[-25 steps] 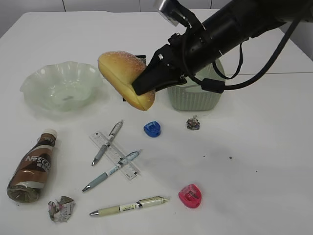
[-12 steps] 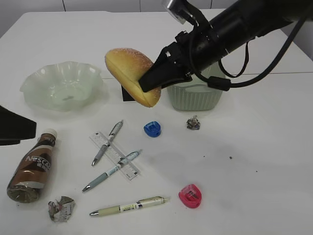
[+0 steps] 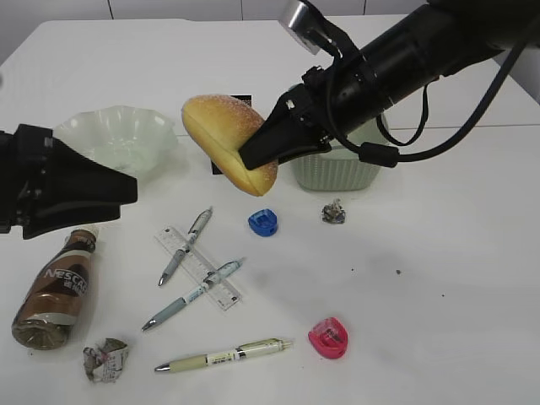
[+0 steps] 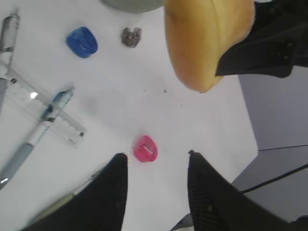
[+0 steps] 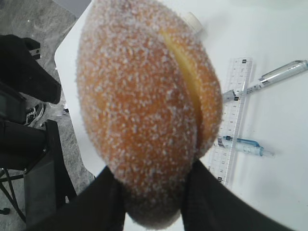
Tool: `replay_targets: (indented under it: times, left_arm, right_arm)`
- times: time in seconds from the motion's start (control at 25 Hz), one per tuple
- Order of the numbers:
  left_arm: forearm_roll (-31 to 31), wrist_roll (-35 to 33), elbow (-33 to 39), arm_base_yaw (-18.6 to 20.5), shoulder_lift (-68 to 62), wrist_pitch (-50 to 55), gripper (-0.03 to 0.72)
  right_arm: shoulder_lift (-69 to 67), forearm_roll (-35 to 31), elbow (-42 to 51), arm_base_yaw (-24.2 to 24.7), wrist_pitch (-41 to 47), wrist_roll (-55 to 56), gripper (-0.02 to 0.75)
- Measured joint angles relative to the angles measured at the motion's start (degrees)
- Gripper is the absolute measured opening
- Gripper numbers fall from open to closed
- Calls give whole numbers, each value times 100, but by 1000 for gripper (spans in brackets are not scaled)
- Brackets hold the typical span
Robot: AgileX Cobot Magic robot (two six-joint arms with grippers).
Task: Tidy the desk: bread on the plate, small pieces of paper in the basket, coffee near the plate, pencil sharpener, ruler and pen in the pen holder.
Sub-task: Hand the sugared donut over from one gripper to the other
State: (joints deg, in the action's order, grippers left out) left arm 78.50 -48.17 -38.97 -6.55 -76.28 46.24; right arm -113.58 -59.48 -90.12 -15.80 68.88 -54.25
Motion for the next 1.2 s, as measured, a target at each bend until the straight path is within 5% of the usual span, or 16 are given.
replay_targets:
  times: [0.4, 0.96, 1.2]
  left_arm:
    - [531, -200, -896, 0, -601, 757, 321]
    - [1352, -678, -1174, 0, -1432, 757, 554]
    - [1717, -932, -1558, 0, -1836, 846, 584]
  right_arm:
    - [0, -34, 0, 0, 0, -22, 226]
    - [0, -185, 0, 0, 0, 60, 225]
    - [0, -185, 0, 0, 0, 85, 225]
